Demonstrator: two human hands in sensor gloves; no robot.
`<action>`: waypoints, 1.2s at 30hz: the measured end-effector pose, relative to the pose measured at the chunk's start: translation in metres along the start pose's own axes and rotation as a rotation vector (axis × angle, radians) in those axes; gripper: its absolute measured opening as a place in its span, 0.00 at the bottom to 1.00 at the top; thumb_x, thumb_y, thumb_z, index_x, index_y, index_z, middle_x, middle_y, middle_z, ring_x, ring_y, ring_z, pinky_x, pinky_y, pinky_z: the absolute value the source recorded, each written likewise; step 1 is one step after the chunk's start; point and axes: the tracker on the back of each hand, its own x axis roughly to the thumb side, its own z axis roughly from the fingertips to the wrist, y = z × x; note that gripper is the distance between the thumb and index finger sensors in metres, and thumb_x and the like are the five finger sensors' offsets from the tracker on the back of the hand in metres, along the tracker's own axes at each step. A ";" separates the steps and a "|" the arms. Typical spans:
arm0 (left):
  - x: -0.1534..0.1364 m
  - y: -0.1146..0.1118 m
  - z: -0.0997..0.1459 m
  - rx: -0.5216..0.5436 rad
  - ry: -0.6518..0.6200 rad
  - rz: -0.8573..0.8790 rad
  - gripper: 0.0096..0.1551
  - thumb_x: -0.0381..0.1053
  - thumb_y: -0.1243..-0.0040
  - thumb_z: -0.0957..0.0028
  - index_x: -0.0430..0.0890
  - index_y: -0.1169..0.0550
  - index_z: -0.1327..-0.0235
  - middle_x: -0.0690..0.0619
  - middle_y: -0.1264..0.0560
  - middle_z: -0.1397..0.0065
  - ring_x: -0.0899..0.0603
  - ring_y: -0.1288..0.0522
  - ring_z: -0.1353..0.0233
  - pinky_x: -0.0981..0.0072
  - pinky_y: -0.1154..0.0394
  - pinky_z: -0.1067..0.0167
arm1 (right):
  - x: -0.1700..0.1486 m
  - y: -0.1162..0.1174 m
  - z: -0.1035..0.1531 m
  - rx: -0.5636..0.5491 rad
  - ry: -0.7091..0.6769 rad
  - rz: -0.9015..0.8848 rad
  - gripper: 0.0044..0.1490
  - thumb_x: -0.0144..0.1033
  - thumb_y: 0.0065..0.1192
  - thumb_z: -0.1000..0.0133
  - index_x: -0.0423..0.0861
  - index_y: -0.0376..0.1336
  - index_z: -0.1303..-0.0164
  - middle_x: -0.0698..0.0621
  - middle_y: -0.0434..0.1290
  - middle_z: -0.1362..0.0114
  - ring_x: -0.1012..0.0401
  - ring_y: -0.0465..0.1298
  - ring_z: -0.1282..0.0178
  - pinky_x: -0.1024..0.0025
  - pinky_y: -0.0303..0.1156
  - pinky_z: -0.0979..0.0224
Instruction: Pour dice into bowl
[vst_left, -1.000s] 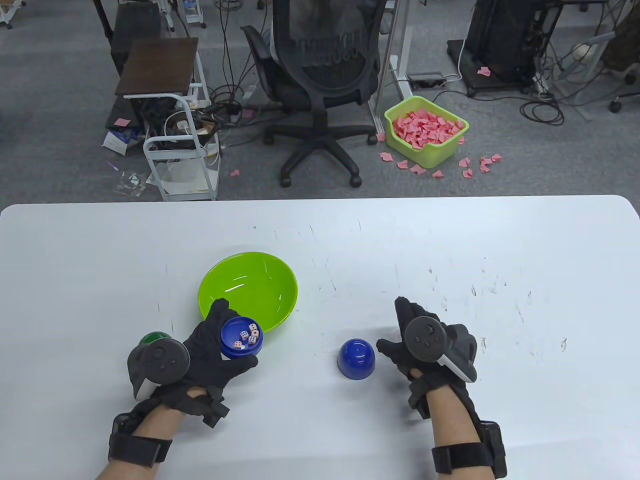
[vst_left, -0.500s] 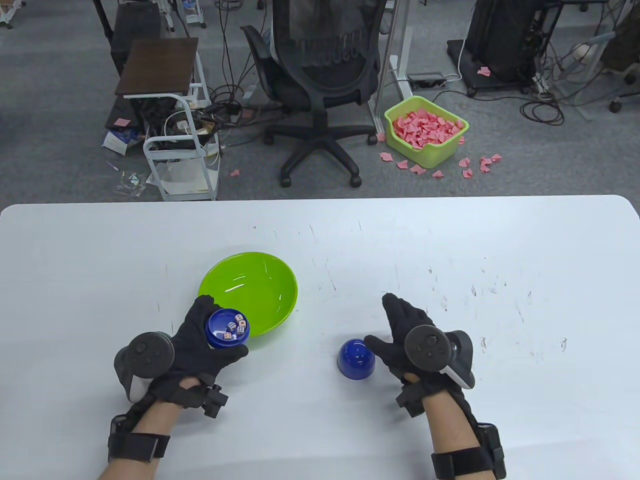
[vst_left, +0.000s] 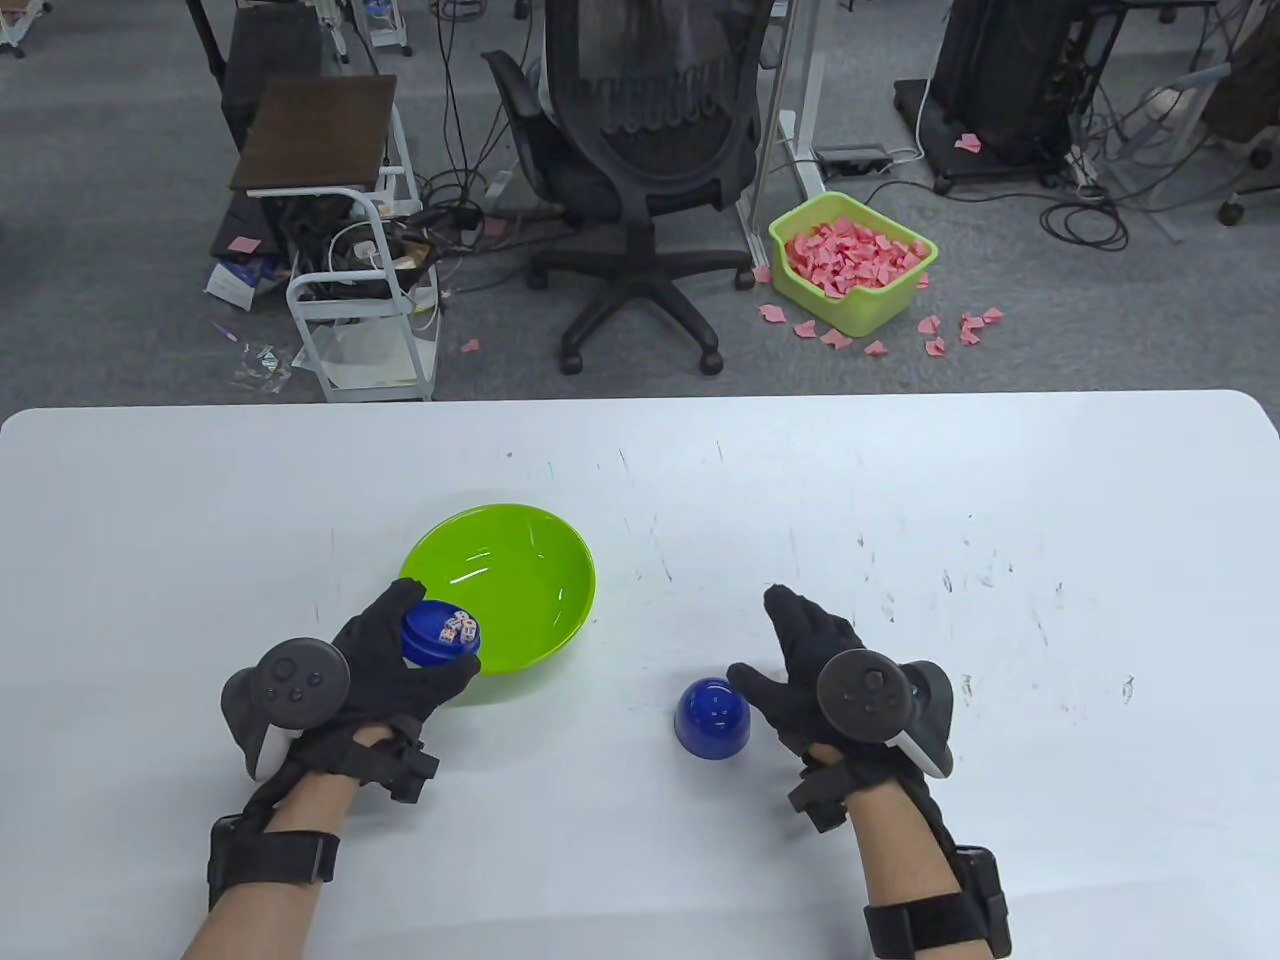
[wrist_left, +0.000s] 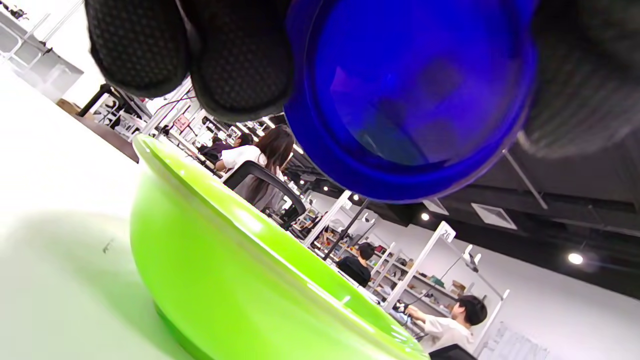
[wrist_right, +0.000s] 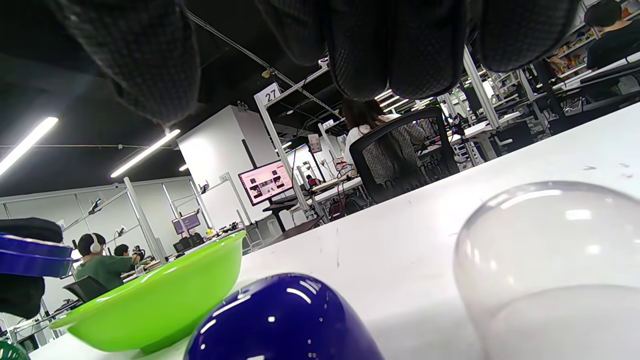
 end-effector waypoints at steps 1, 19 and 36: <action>0.001 0.000 -0.002 -0.004 -0.001 -0.009 0.62 0.80 0.26 0.66 0.44 0.33 0.27 0.37 0.25 0.31 0.41 0.20 0.44 0.41 0.23 0.38 | 0.000 0.000 0.000 0.000 0.000 -0.002 0.54 0.53 0.69 0.42 0.32 0.52 0.17 0.28 0.64 0.20 0.29 0.66 0.27 0.24 0.61 0.30; 0.023 -0.015 -0.064 -0.254 0.086 -0.427 0.62 0.86 0.40 0.65 0.41 0.28 0.32 0.37 0.20 0.41 0.42 0.20 0.54 0.43 0.22 0.46 | -0.007 0.000 0.001 0.022 0.042 -0.037 0.52 0.55 0.63 0.39 0.32 0.51 0.17 0.27 0.63 0.19 0.28 0.65 0.27 0.23 0.60 0.30; 0.044 -0.033 -0.095 -0.442 0.096 -0.653 0.63 0.87 0.41 0.68 0.41 0.27 0.33 0.37 0.18 0.44 0.42 0.20 0.57 0.44 0.22 0.49 | -0.008 -0.001 0.000 0.050 0.063 -0.032 0.53 0.55 0.62 0.38 0.31 0.50 0.16 0.26 0.62 0.19 0.27 0.64 0.27 0.23 0.60 0.30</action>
